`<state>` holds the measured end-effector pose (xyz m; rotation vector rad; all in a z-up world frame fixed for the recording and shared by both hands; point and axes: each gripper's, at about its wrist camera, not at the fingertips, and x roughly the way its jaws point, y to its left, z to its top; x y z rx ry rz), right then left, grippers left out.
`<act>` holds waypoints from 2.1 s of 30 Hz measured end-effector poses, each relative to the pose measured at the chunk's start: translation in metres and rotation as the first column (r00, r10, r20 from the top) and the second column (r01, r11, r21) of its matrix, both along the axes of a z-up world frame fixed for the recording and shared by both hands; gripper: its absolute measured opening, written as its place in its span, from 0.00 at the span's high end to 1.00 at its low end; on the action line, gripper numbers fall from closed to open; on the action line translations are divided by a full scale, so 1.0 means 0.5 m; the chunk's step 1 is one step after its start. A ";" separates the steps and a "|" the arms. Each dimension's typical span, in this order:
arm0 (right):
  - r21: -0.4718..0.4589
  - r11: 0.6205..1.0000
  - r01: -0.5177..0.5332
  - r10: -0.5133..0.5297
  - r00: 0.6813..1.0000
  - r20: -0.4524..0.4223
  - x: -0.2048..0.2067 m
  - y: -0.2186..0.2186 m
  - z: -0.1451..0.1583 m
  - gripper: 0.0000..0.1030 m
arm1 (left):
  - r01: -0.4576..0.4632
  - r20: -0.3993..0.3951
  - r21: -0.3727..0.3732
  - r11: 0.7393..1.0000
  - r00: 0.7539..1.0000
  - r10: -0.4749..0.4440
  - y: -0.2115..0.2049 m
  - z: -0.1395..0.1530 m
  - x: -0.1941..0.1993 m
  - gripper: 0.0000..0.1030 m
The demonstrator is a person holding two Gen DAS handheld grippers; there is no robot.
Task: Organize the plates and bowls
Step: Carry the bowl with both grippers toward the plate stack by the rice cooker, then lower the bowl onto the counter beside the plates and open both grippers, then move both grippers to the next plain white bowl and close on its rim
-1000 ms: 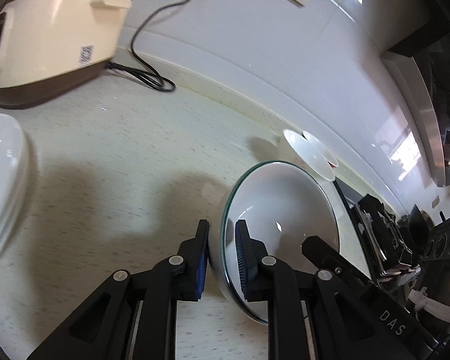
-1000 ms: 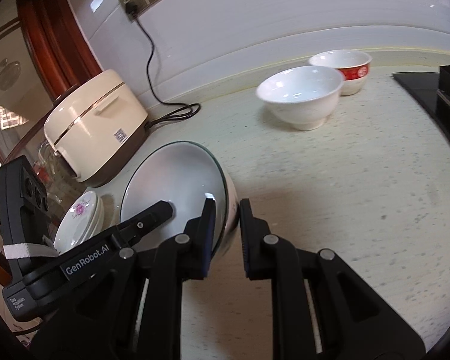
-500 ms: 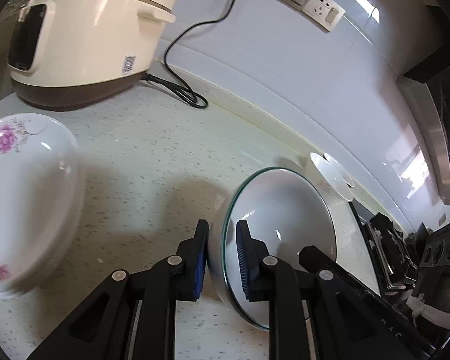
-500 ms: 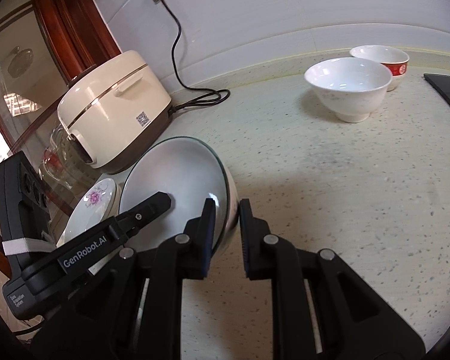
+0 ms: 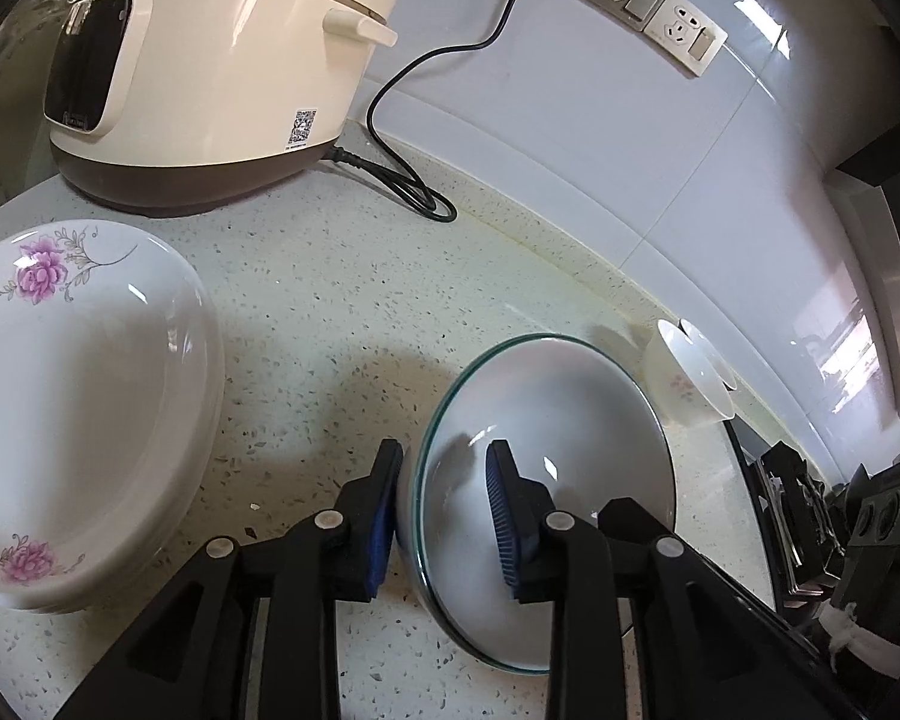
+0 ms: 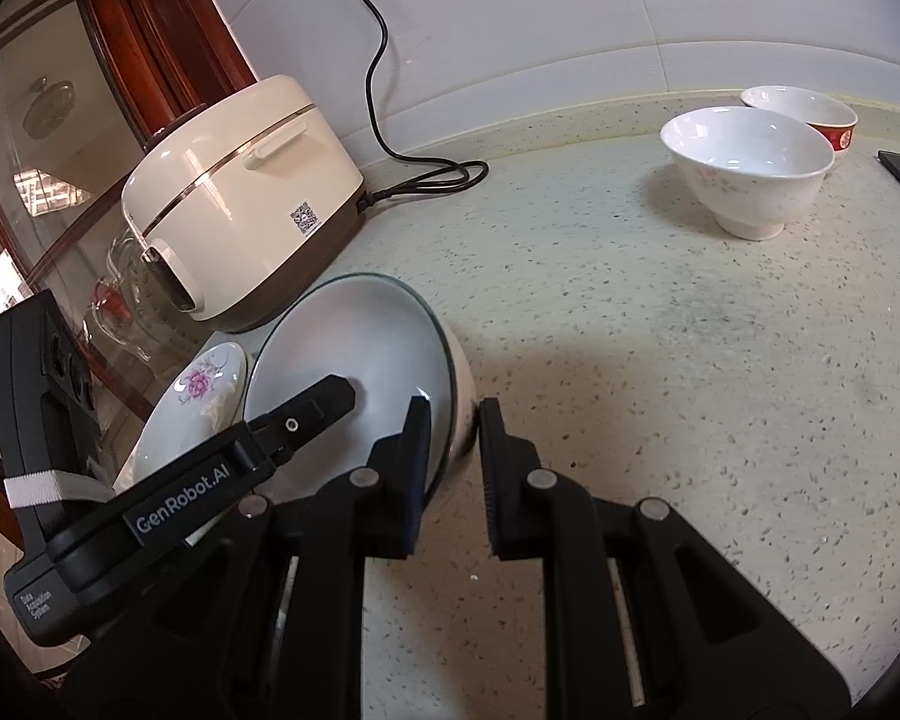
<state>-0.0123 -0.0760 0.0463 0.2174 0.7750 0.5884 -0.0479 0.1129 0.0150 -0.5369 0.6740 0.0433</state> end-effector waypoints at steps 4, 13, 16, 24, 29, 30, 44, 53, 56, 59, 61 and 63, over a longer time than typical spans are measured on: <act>0.011 1.000 0.019 -0.019 1.000 0.006 0.000 -0.003 0.001 0.77 | -0.036 0.022 -0.009 0.999 0.999 0.036 0.006 0.006 -0.002 0.47; 0.044 0.998 0.039 -0.040 0.999 0.013 -0.001 -0.012 0.005 0.47 | -0.037 0.054 -0.037 0.999 0.998 0.039 0.011 0.008 -0.015 0.40; 0.064 0.997 0.047 -0.048 0.999 0.012 -0.002 -0.020 0.006 0.45 | -0.031 0.062 -0.022 0.999 0.998 0.033 0.005 0.012 -0.019 0.39; 0.175 0.980 0.098 -0.100 0.995 0.001 -0.006 -0.064 0.006 0.31 | -0.074 0.159 0.066 0.995 0.985 0.063 -0.014 0.042 -0.049 0.21; 0.209 0.970 0.126 -0.114 0.991 -0.068 0.005 -0.096 0.003 0.28 | -0.086 0.247 0.122 0.989 0.968 0.054 -0.030 0.067 -0.078 0.20; 0.191 0.973 0.132 -0.118 0.990 -0.081 0.008 -0.103 0.005 0.27 | -0.072 0.270 0.149 0.986 0.962 0.029 -0.037 0.079 -0.085 0.20; 0.111 0.906 0.408 -0.387 0.906 -0.175 0.234 -0.333 0.038 0.18 | 0.151 0.201 0.178 0.972 0.962 -0.186 -0.228 0.231 0.122 0.00; 0.016 0.934 0.356 -0.345 0.914 -0.215 0.305 -0.321 -0.001 0.20 | 0.117 0.002 0.041 0.992 0.993 -0.117 -0.265 0.138 0.329 0.00; 0.025 0.935 0.353 -0.343 0.922 -0.179 0.296 -0.327 0.011 0.20 | 0.094 -0.045 0.016 0.995 0.995 -0.093 -0.261 0.098 0.369 0.00; 0.052 0.936 0.347 -0.334 0.928 -0.166 0.286 -0.328 0.014 0.22 | 0.070 -0.097 0.031 0.997 0.993 -0.067 -0.258 0.062 0.400 0.00; 0.019 0.939 0.342 -0.336 0.930 -0.153 0.283 -0.314 0.013 0.28 | 0.054 -0.121 0.020 0.998 0.991 -0.051 -0.252 0.042 0.408 0.01; -0.007 0.942 0.335 -0.332 0.933 -0.141 0.282 -0.300 0.009 0.35 | 0.058 -0.129 0.021 0.998 0.990 -0.055 -0.252 0.029 0.412 0.04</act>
